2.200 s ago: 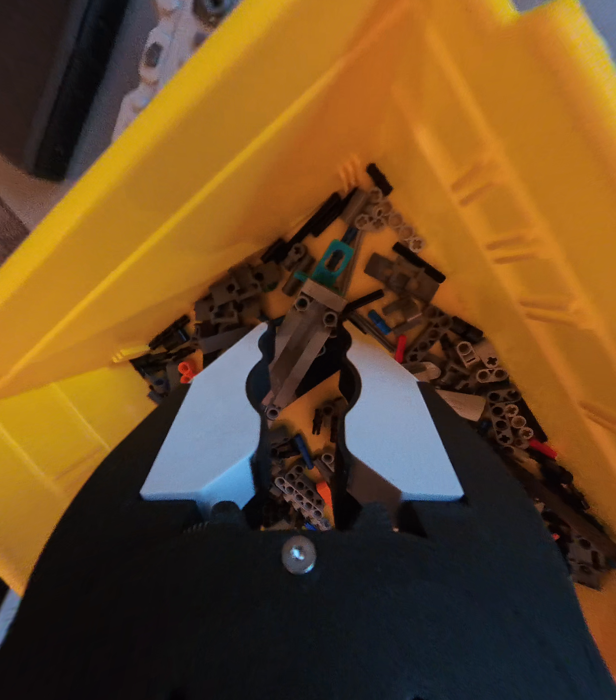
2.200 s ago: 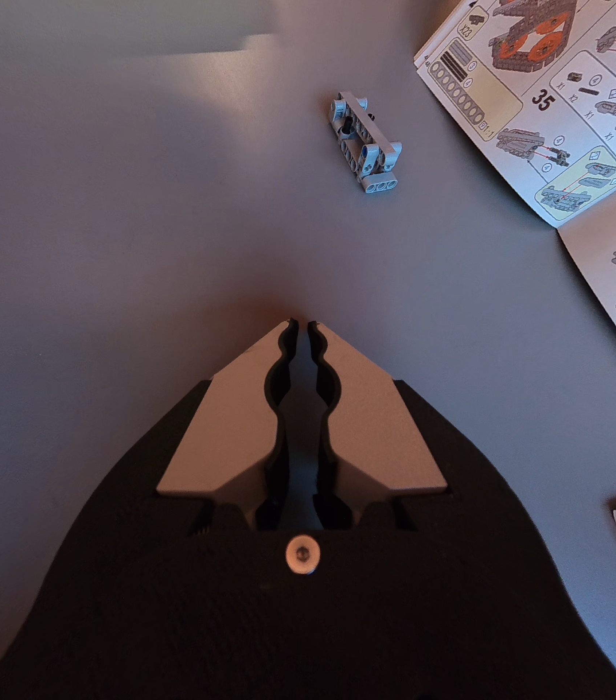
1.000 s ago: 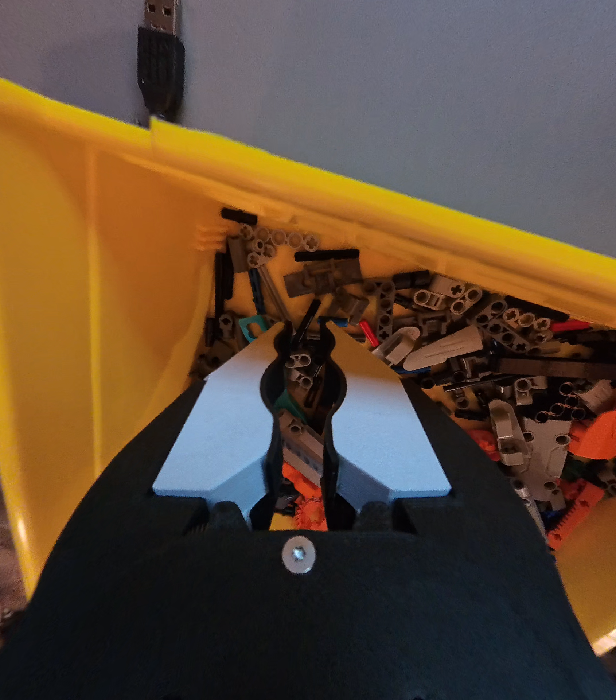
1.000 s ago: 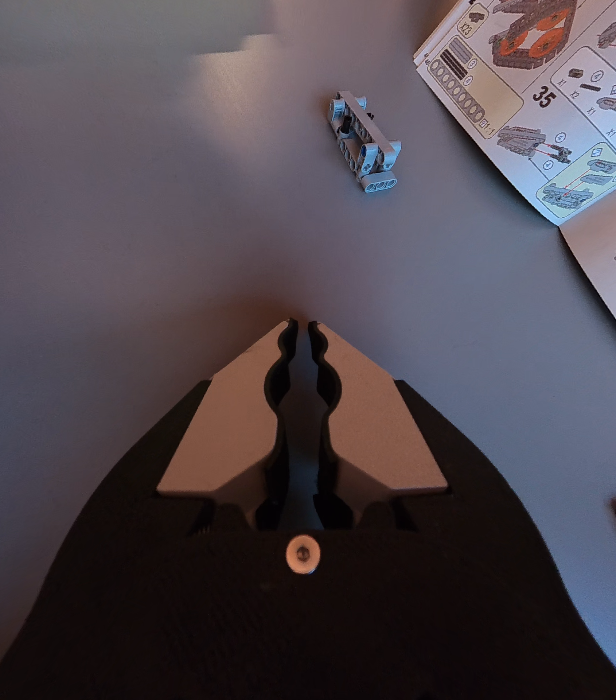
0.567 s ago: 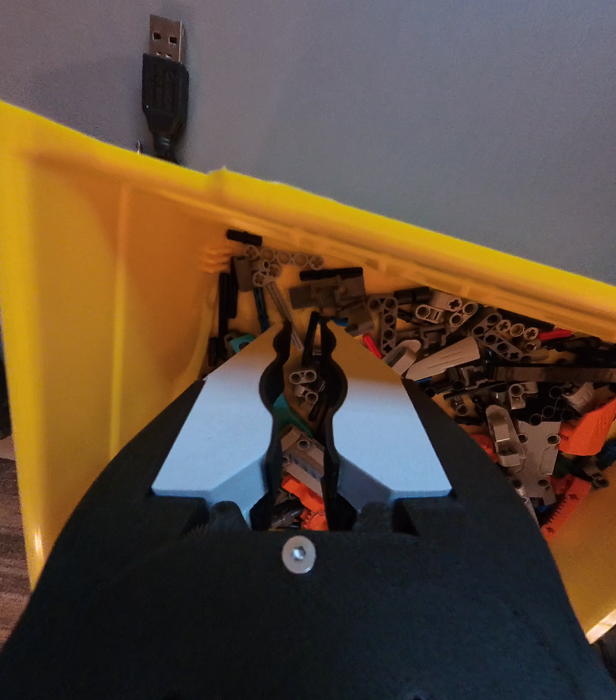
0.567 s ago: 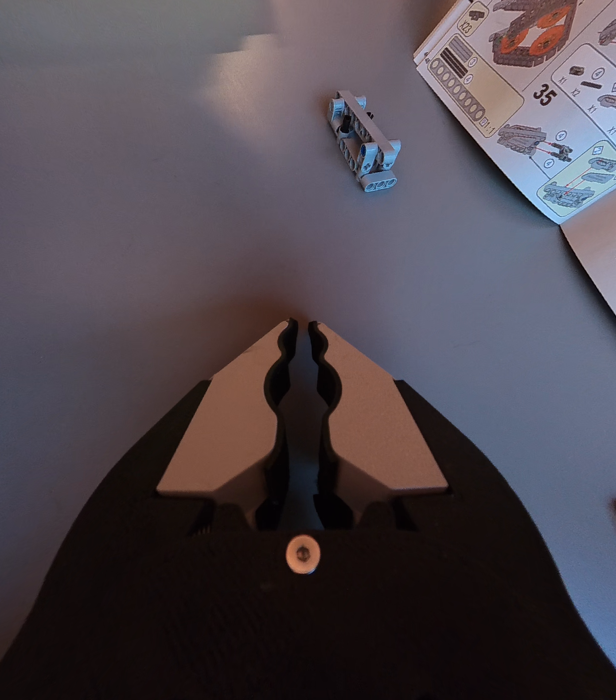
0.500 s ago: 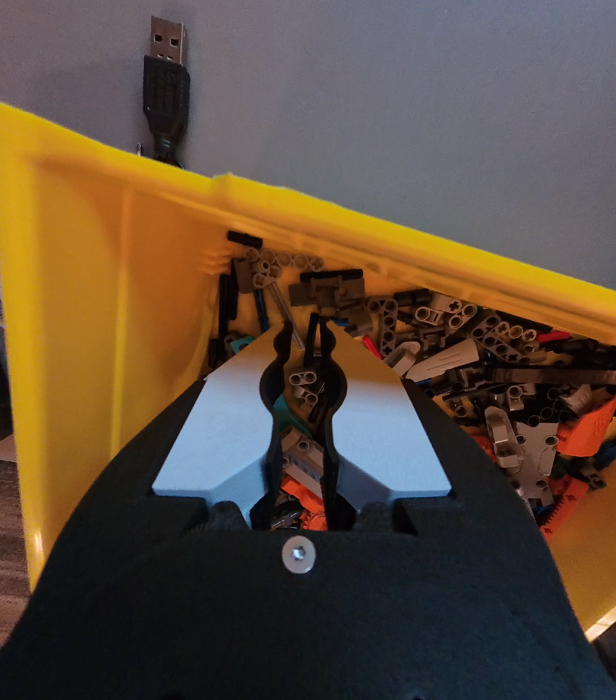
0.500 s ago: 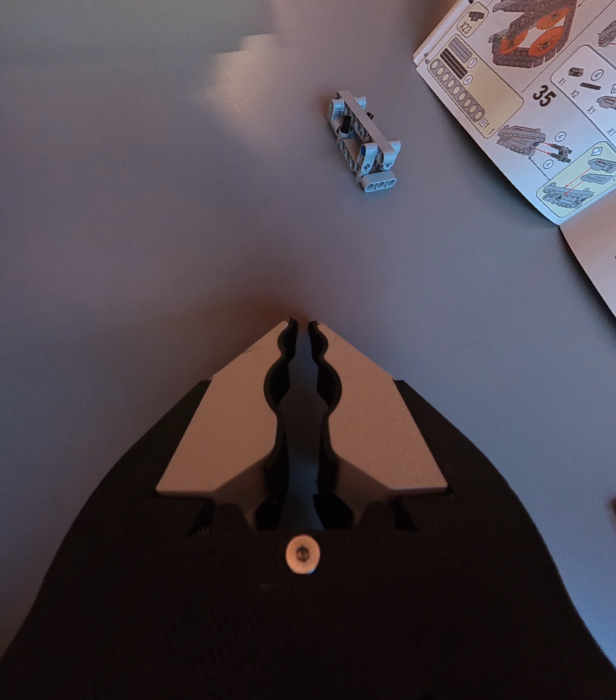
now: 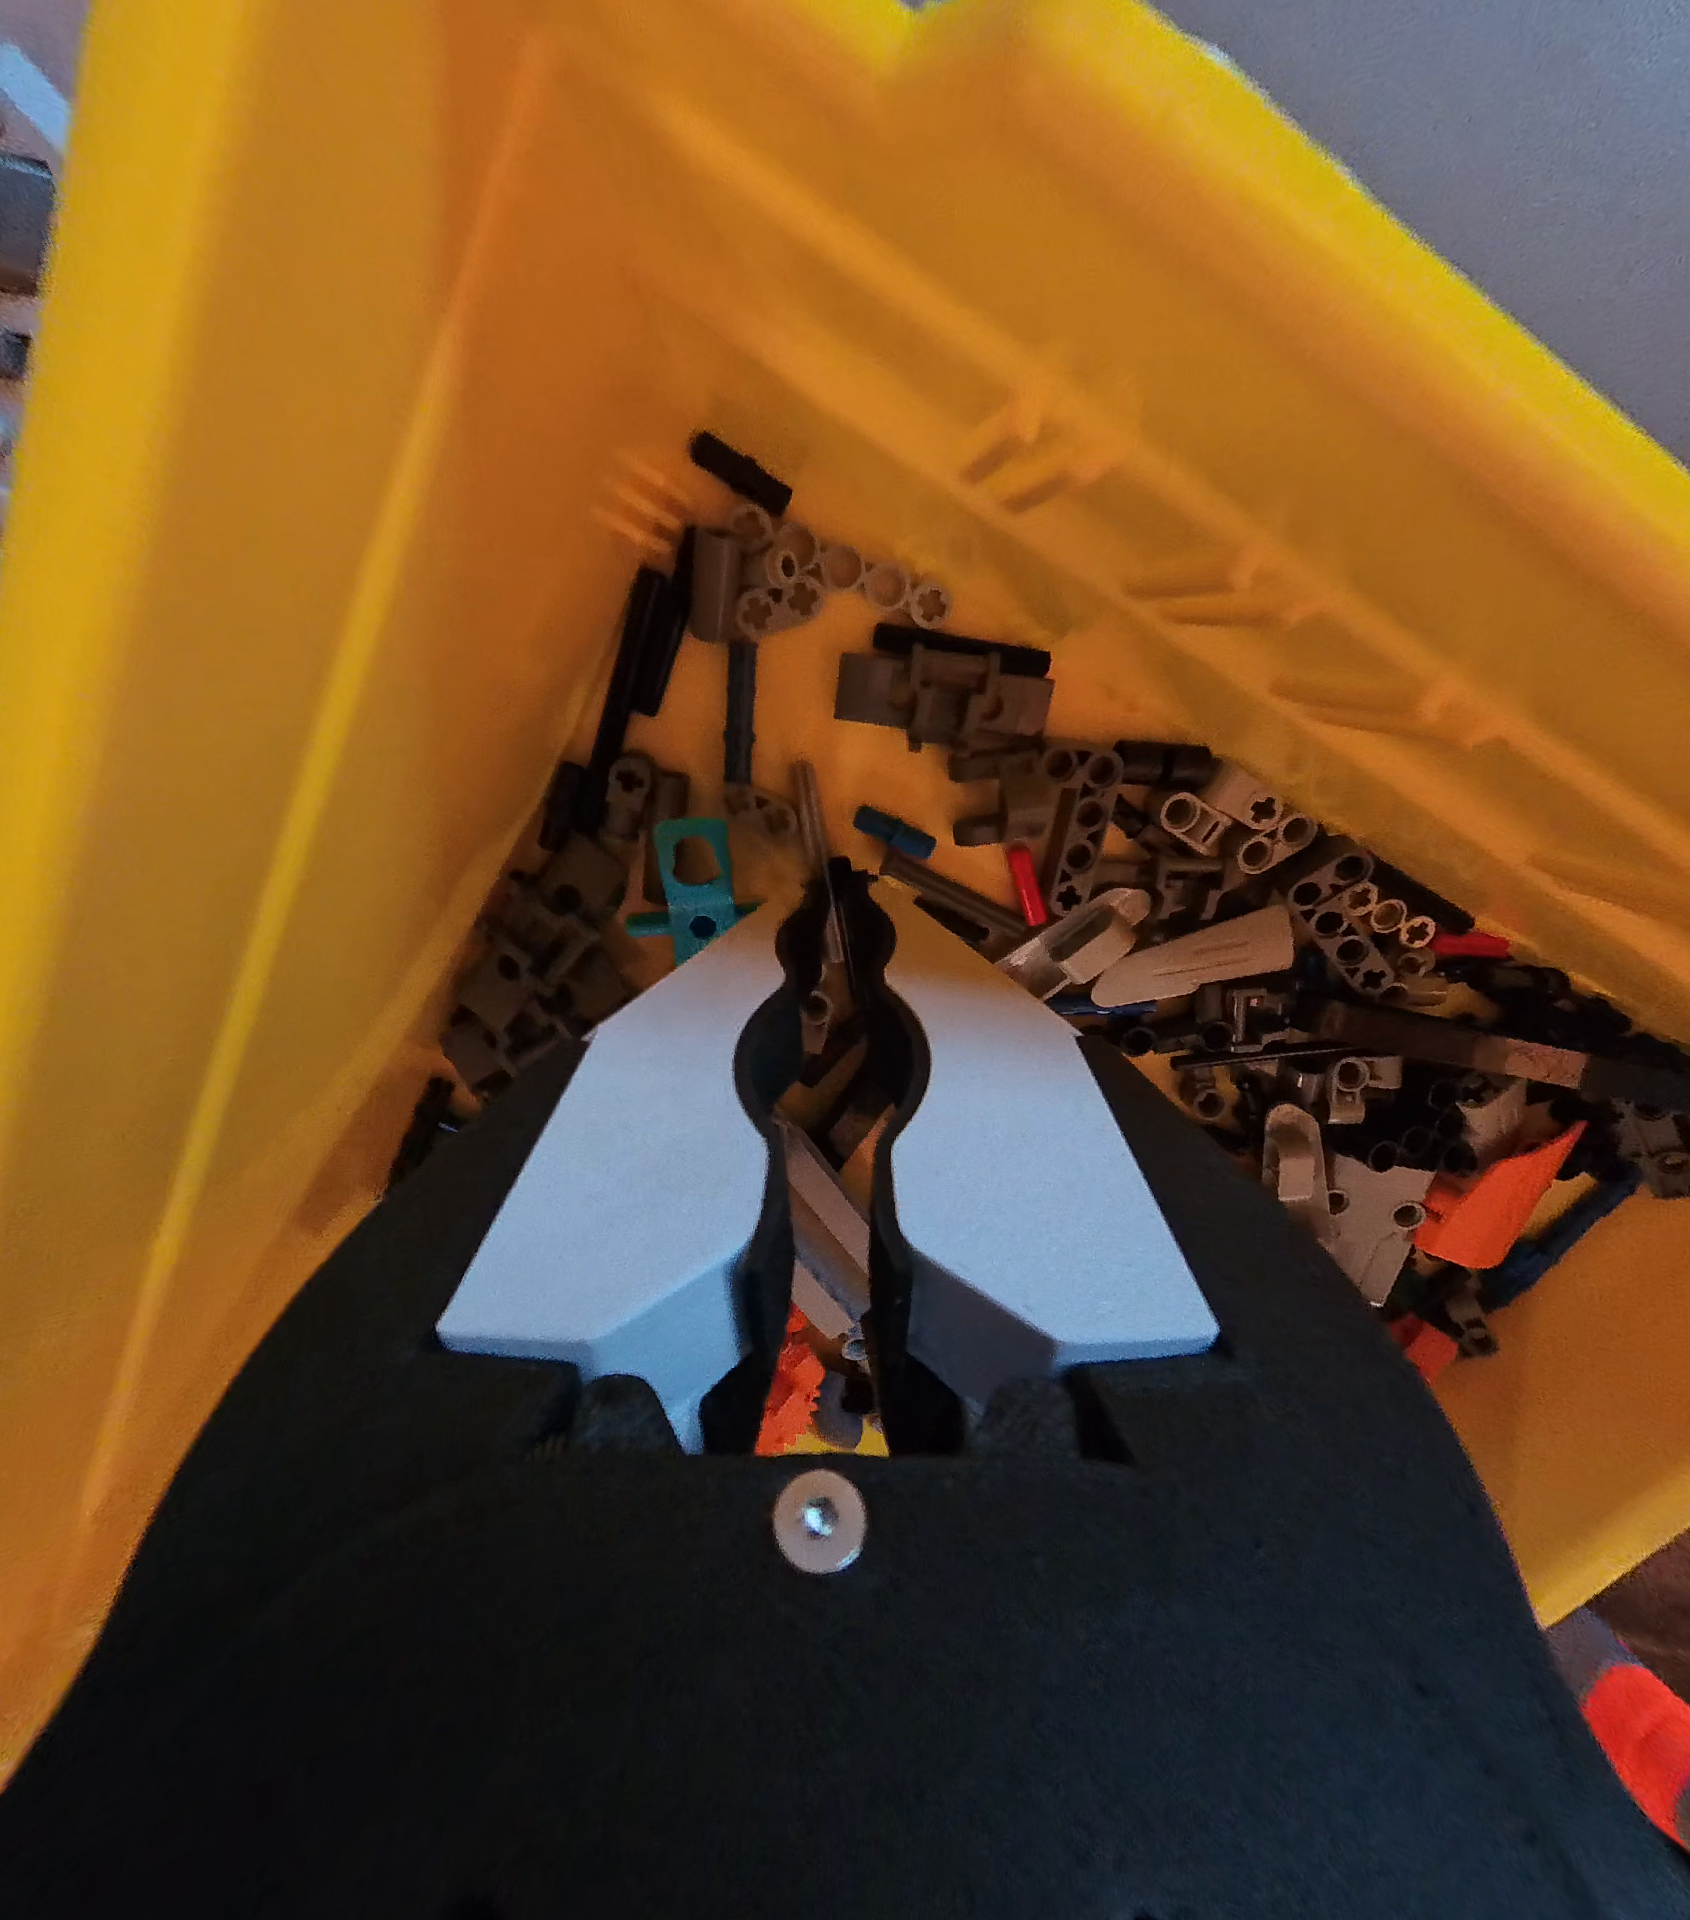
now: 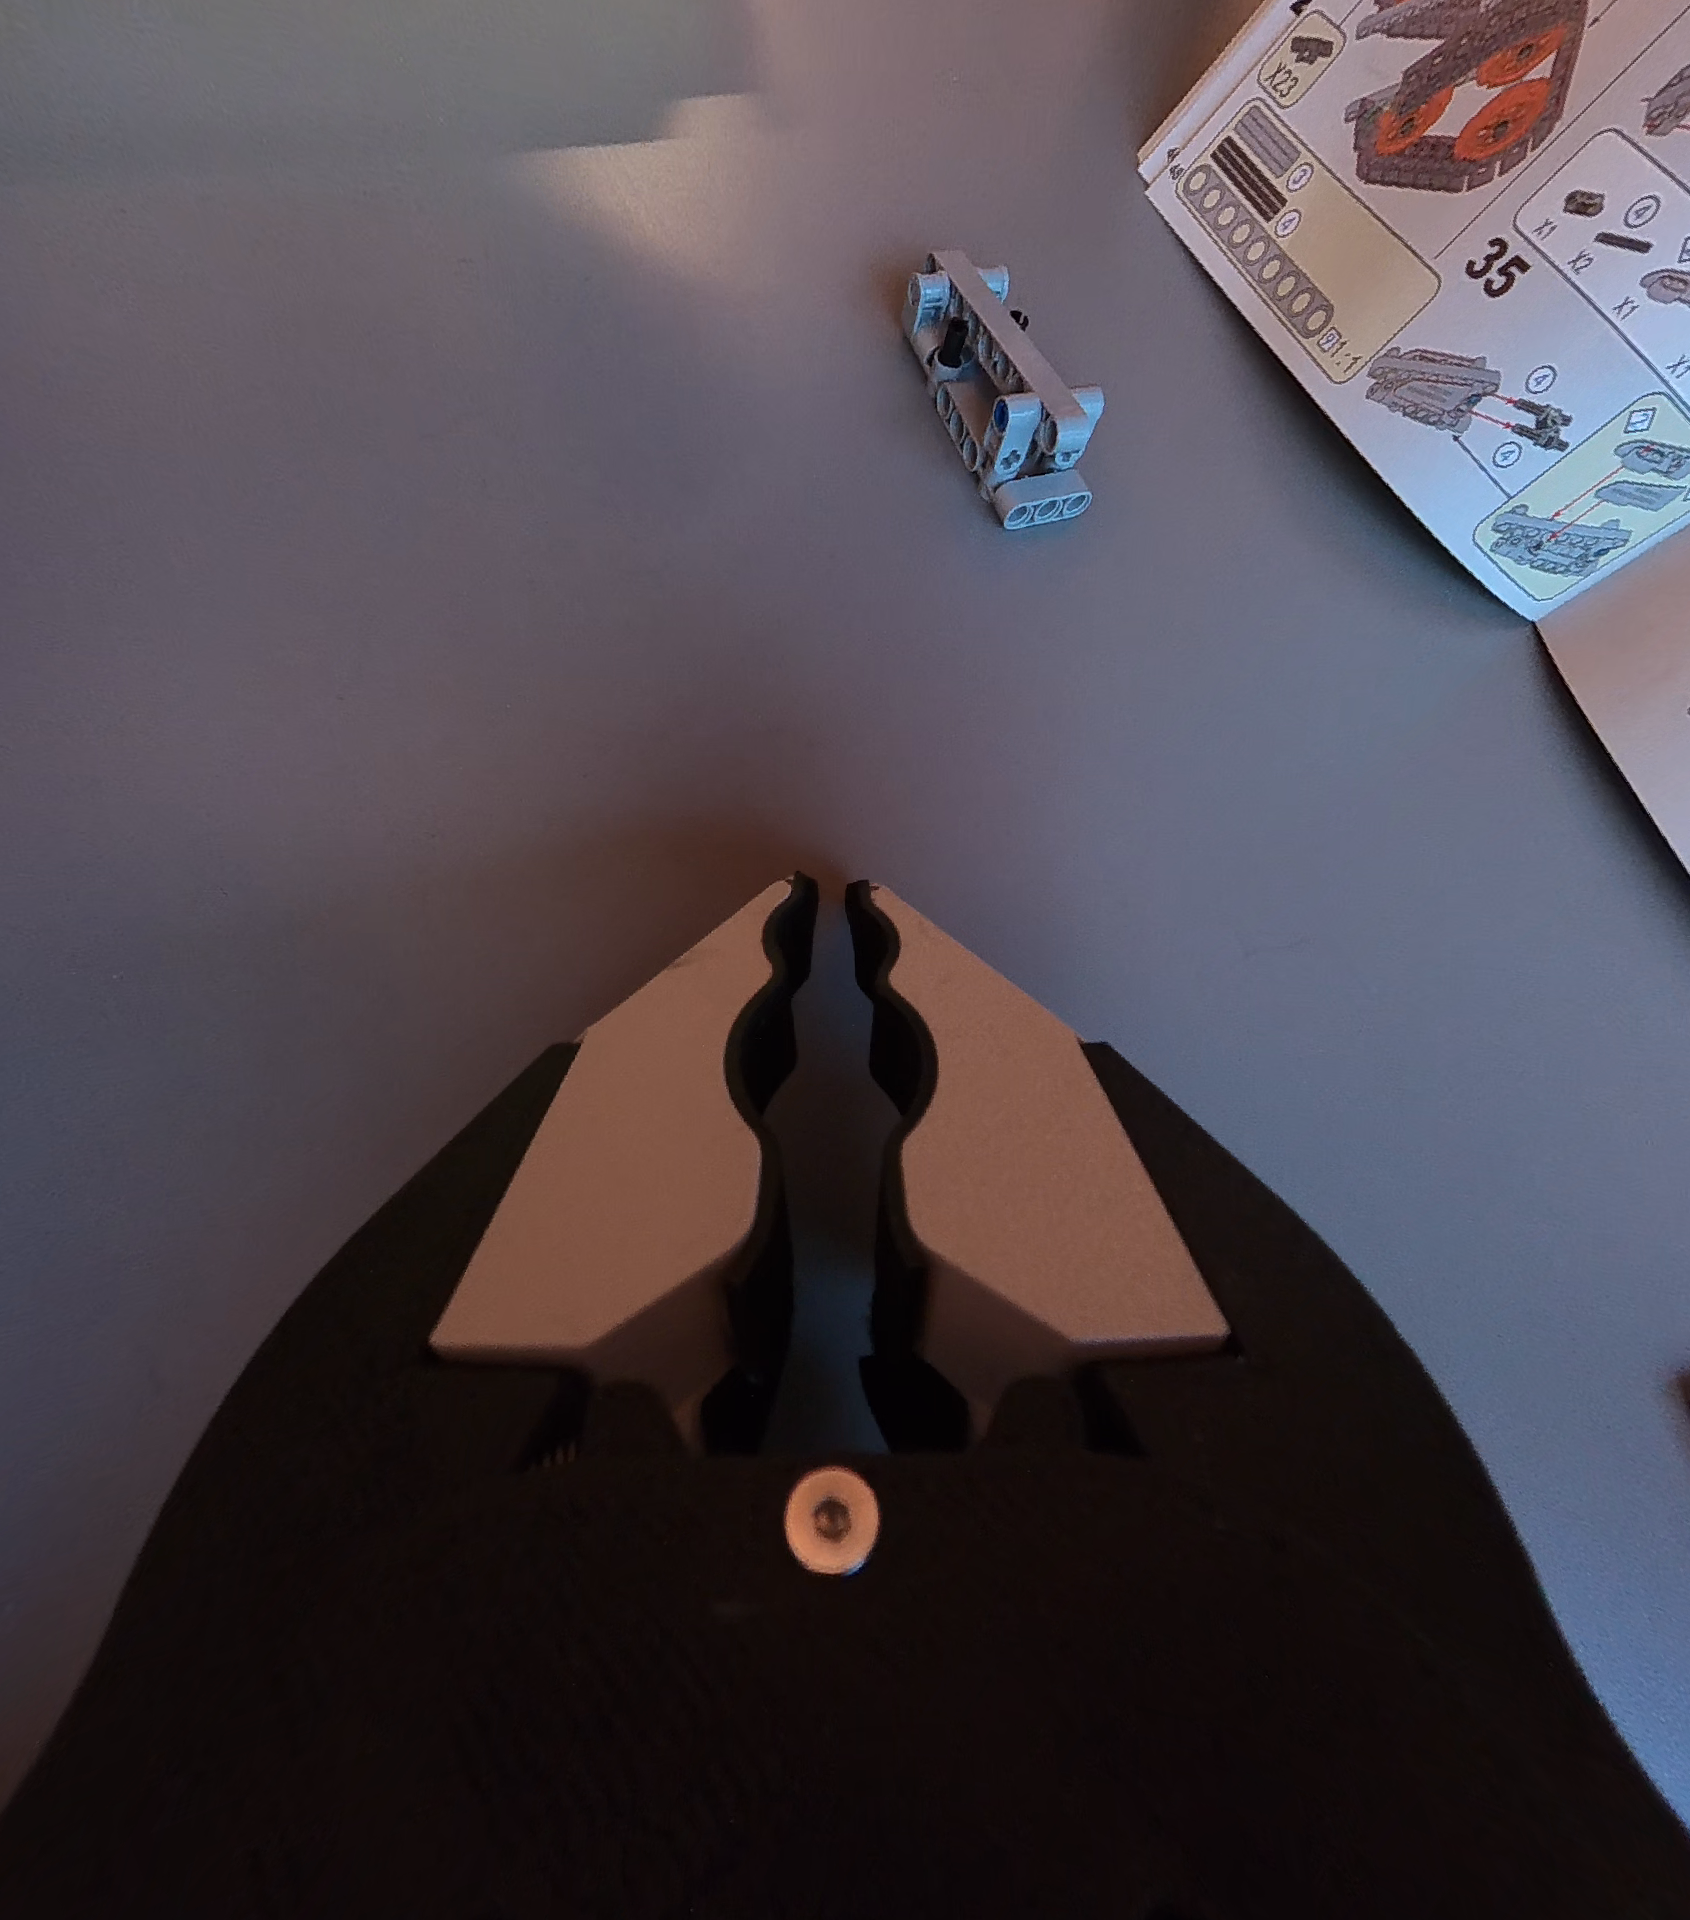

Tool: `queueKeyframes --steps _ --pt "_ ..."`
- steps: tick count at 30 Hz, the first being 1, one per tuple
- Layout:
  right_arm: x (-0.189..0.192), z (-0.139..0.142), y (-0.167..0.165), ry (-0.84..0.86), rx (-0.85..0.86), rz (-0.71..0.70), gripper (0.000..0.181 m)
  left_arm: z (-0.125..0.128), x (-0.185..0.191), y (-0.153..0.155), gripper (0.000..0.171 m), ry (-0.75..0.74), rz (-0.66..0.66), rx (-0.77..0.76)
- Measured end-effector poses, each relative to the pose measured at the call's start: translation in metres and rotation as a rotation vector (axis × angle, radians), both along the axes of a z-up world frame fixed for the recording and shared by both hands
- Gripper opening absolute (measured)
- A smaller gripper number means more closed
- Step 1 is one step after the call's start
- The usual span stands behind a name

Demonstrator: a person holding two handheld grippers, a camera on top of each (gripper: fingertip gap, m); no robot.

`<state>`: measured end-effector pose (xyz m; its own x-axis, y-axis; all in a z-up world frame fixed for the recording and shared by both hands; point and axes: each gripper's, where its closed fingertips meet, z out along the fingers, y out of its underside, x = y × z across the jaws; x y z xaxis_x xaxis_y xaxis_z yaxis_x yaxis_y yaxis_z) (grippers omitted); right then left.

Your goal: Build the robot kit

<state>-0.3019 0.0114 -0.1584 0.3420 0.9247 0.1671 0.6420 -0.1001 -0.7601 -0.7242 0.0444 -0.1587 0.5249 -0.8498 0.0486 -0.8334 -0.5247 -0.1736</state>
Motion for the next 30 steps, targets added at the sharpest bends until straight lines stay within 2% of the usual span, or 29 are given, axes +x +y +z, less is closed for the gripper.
queueKeyframes --steps 2,5,14,24,30 --pt "0.000 0.000 0.000 0.001 -0.003 -0.001 0.008 0.002 0.002 0.000 0.000 -0.026 0.007 0.019" --pt "0.000 0.000 0.000 0.001 -0.003 -0.001 0.008 0.004 -0.002 -0.001 0.009 -0.028 0.030 0.033" --pt "0.000 0.000 0.000 0.003 -0.010 -0.001 0.008 -0.003 -0.015 -0.013 0.006 0.042 0.044 0.046" --pt "0.000 0.000 0.000 0.000 -0.002 0.001 0.007 -0.003 -0.013 -0.011 0.002 0.056 0.053 0.056" --pt "0.000 0.000 0.000 0.002 -0.007 0.001 0.007 0.021 -0.012 -0.014 0.002 0.007 0.072 0.117"
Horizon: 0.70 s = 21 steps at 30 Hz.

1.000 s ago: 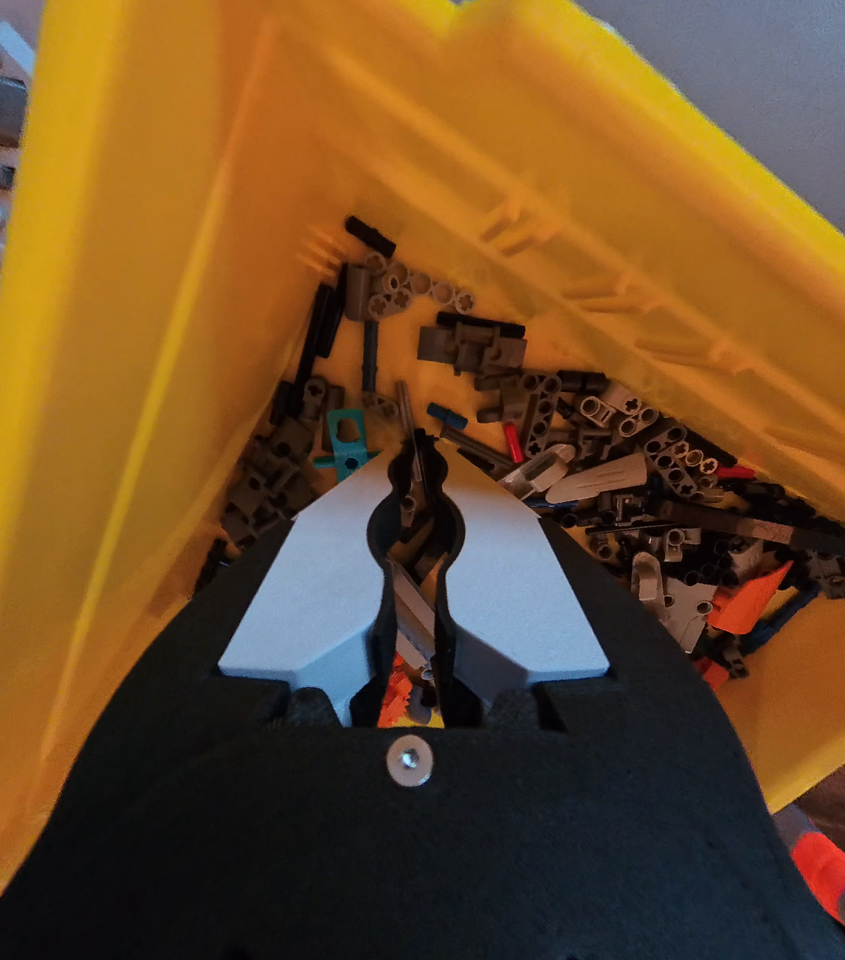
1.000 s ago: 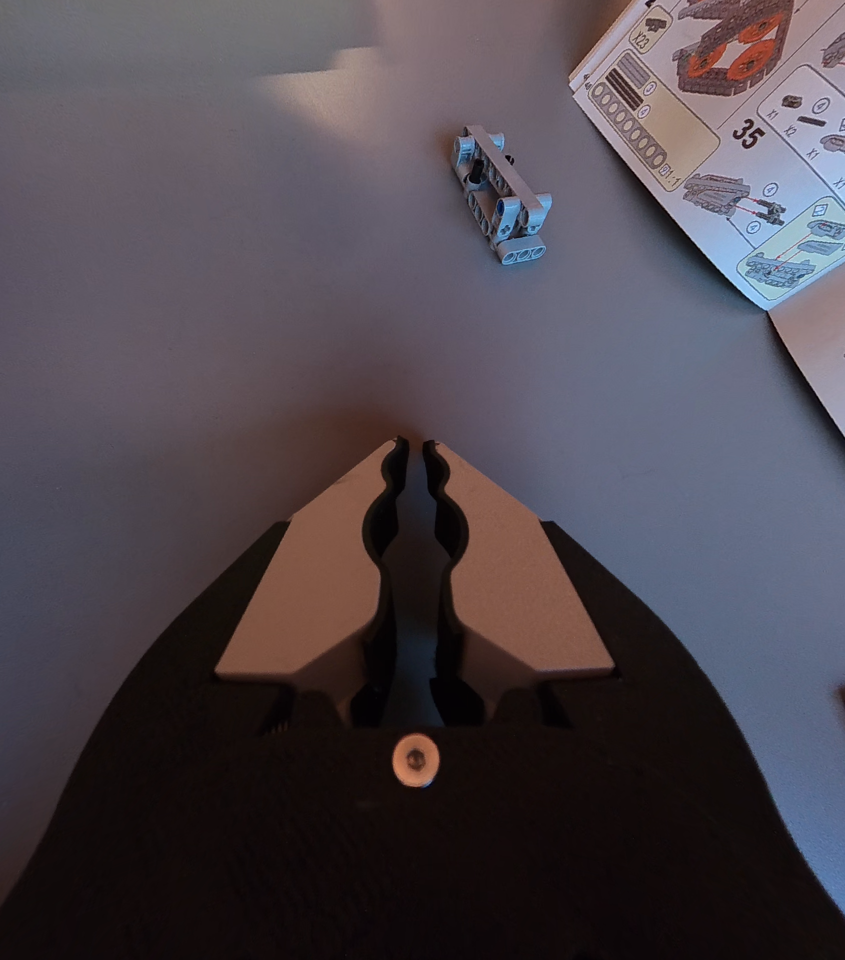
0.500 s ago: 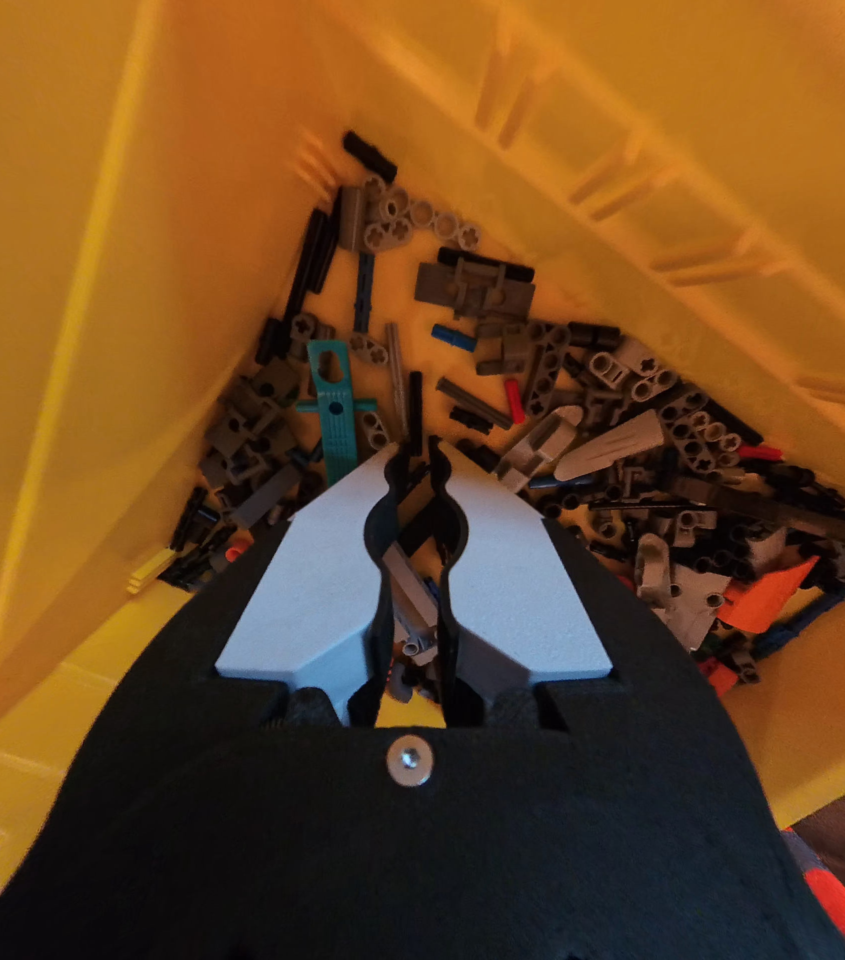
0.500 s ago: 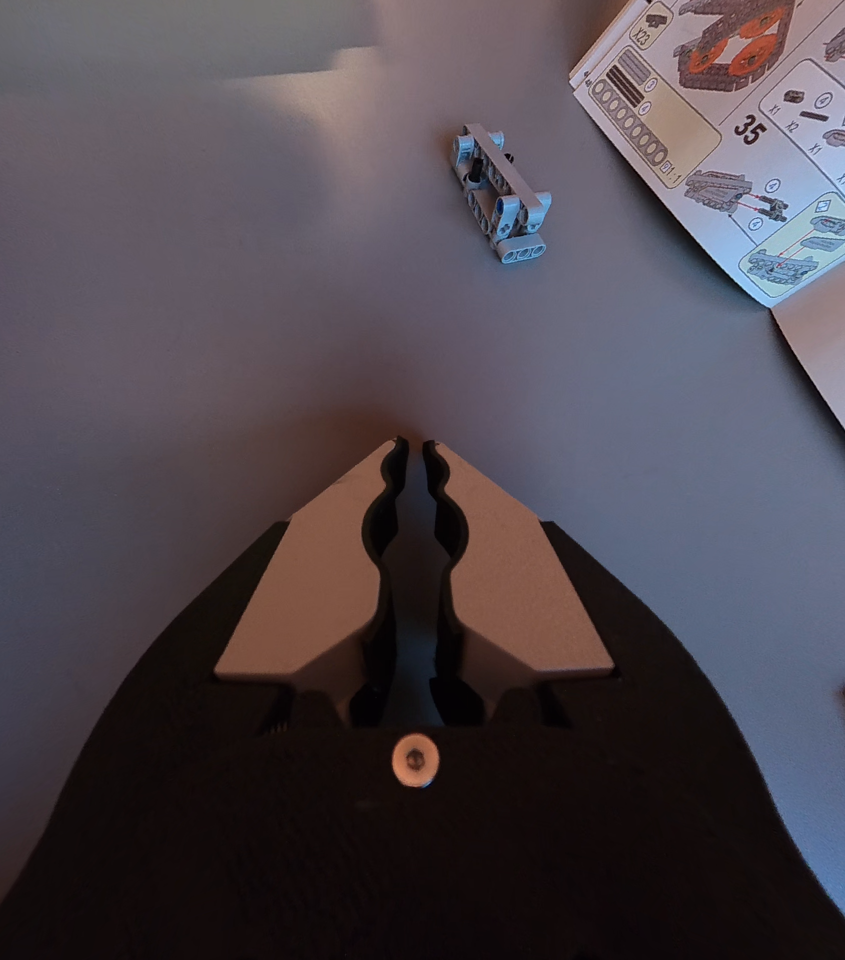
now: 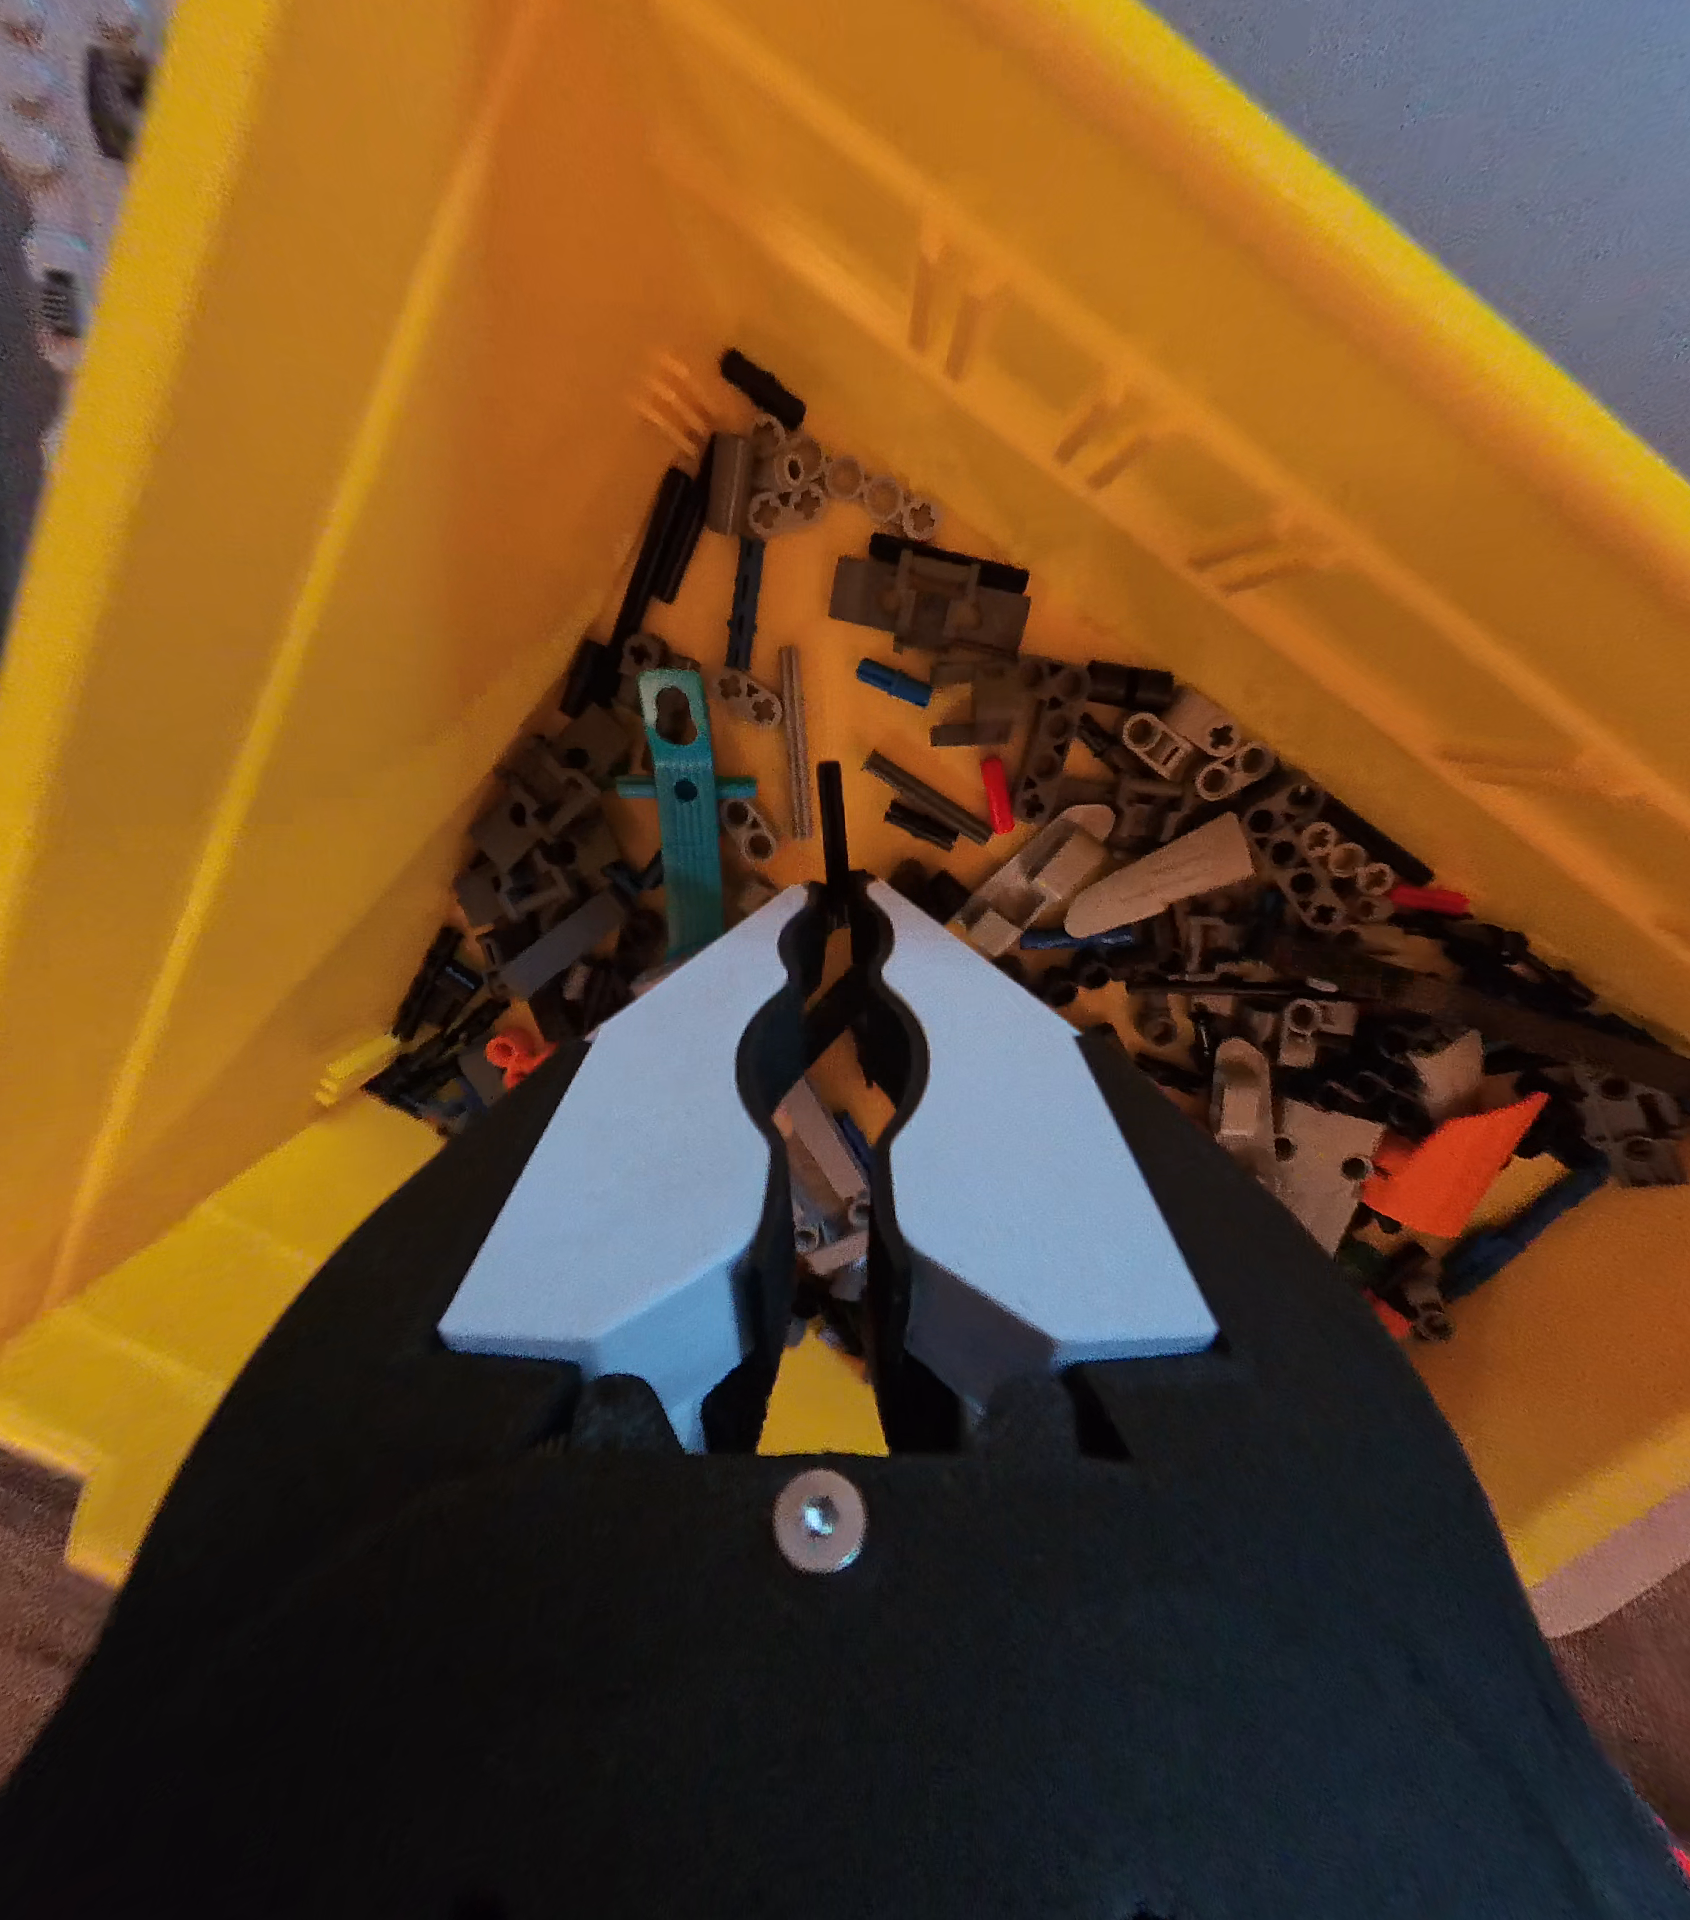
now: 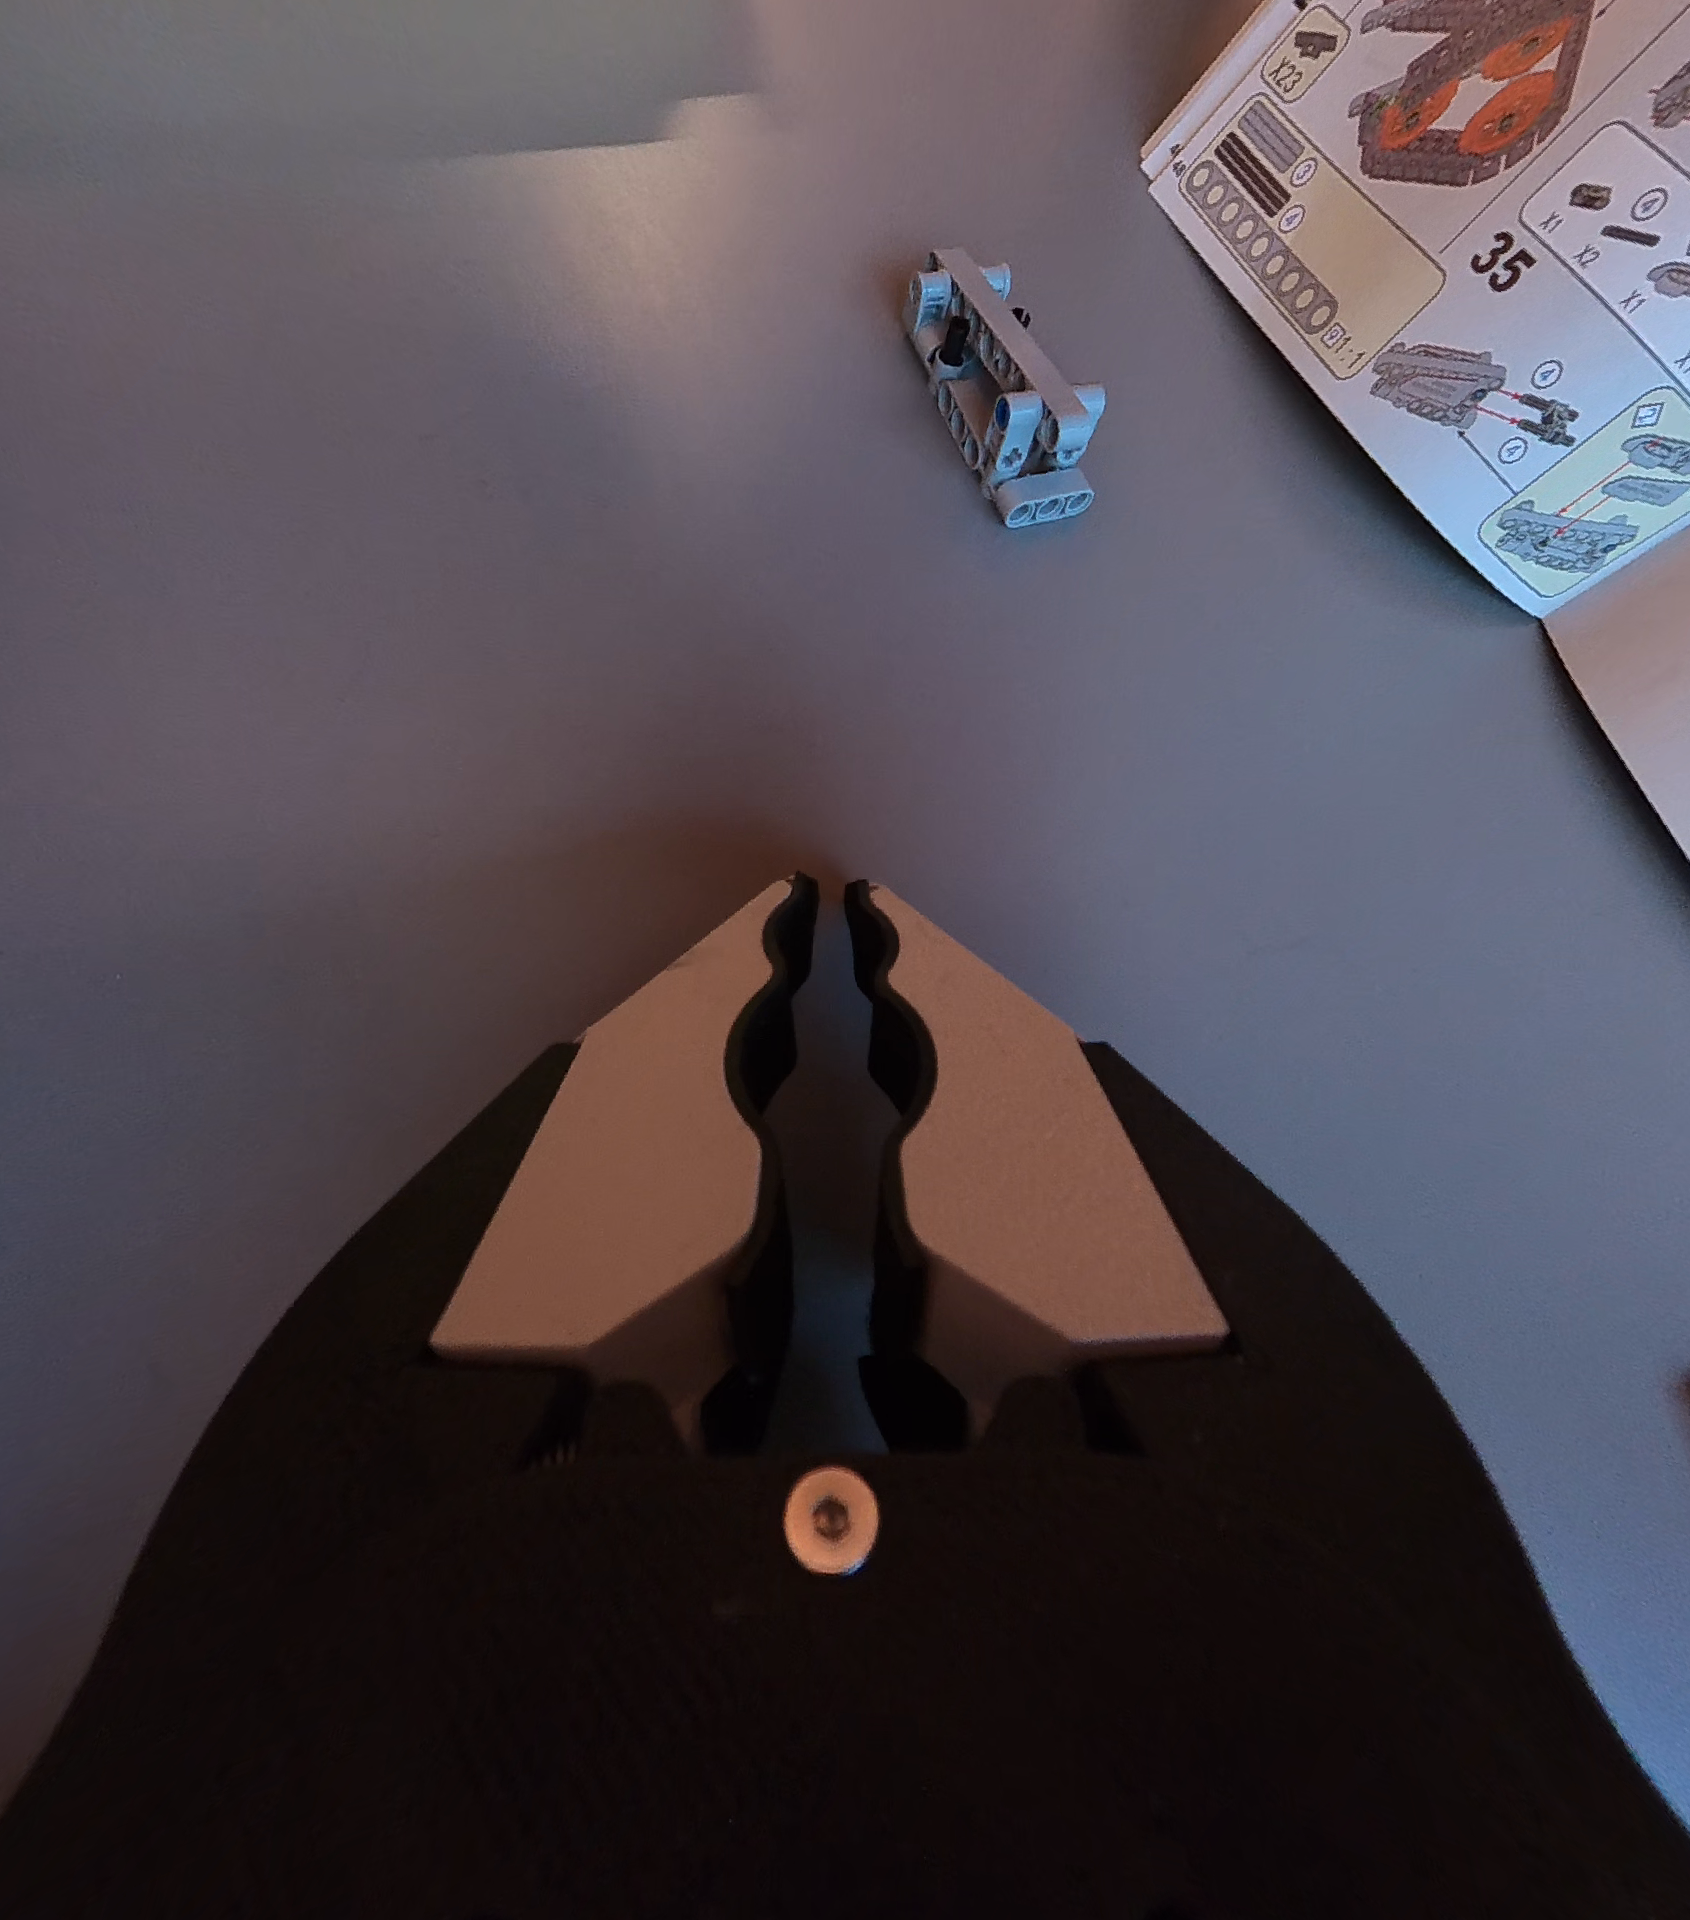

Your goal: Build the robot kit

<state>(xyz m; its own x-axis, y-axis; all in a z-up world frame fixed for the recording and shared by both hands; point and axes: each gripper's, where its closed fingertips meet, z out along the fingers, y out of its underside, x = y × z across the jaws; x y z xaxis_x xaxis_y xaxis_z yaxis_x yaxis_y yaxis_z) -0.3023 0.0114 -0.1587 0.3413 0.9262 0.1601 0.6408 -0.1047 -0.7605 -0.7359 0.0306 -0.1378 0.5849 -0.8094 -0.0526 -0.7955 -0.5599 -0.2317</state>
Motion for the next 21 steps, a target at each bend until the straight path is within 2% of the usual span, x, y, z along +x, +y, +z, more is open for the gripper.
queueKeyframes --steps 4,8,11,13,15,17,21 --pt "0.000 0.000 0.000 0.000 0.003 -0.003 0.008 0.028 -0.007 -0.003 0.002 0.034 0.009 0.105" --pt "0.000 0.000 0.000 -0.005 0.018 -0.001 0.008 0.081 0.007 0.003 0.002 0.042 0.016 0.284" --pt "0.001 0.000 0.001 0.001 -0.001 -0.008 0.009 0.129 0.052 0.015 0.001 -0.001 -0.033 0.444" --pt "0.001 0.000 0.001 0.002 -0.004 -0.012 0.009 0.146 0.102 0.017 0.001 -0.060 -0.123 0.487" --pt "0.001 0.000 0.001 -0.001 0.007 -0.012 0.009 0.150 0.148 0.027 0.001 -0.063 -0.227 0.524" --pt "0.001 0.001 0.001 -0.006 0.025 -0.009 0.009 0.141 0.188 0.041 0.001 -0.054 -0.327 0.533" --pt "0.001 0.001 0.001 -0.011 0.044 -0.009 0.009 0.093 0.241 0.076 0.002 -0.039 -0.427 0.407"
